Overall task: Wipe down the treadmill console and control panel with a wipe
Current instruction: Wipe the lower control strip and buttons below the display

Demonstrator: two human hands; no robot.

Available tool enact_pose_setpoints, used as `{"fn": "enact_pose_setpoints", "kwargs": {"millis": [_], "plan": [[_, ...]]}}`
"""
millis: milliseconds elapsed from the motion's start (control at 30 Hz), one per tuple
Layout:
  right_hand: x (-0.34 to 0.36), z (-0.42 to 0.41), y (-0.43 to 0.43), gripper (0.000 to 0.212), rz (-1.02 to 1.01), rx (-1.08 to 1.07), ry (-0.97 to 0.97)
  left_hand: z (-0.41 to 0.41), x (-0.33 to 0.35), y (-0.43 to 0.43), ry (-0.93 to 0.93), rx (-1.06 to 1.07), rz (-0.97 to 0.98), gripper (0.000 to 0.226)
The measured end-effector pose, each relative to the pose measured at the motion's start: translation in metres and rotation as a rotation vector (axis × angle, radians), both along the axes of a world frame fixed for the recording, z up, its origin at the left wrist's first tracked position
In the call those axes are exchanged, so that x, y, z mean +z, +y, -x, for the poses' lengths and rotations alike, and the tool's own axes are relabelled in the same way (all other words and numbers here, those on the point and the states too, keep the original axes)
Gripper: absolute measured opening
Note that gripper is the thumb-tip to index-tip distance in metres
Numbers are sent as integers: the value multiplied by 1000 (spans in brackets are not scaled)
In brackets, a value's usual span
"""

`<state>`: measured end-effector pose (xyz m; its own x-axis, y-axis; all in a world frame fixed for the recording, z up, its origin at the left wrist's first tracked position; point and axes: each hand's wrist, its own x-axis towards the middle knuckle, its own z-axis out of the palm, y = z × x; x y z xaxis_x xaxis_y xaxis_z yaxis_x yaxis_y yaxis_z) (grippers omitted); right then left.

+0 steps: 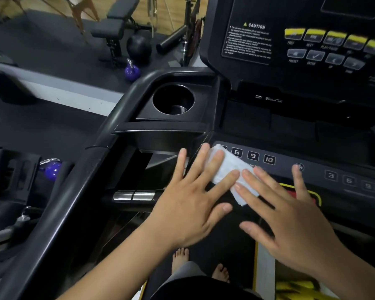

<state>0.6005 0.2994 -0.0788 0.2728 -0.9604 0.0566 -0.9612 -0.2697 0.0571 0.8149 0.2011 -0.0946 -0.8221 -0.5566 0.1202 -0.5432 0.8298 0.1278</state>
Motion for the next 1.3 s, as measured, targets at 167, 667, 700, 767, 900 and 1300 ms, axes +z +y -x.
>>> {"fn": "enact_pose_setpoints", "kwargs": {"millis": [167, 667, 700, 767, 900, 1300], "plan": [[15, 22, -18, 65, -4, -148, 47, 50, 14, -14, -49, 9, 28, 68], [10, 46, 23, 65, 6, -249, -31, 77, 11, 18, -54, -64, 34, 68], [12, 53, 17, 65, 7, -282, -42, 89, 13, 14, -62, -51, 41, 70], [16, 58, 5, 66, 1, -352, -73, 108, 19, 6, -99, -30, 64, 73], [15, 46, 10, 72, -25, -383, -119, 107, 21, 8, -111, -68, 70, 74], [5, 68, 49, 59, 51, -496, -232, 131, 15, 36, -57, -201, 65, 75]]}}
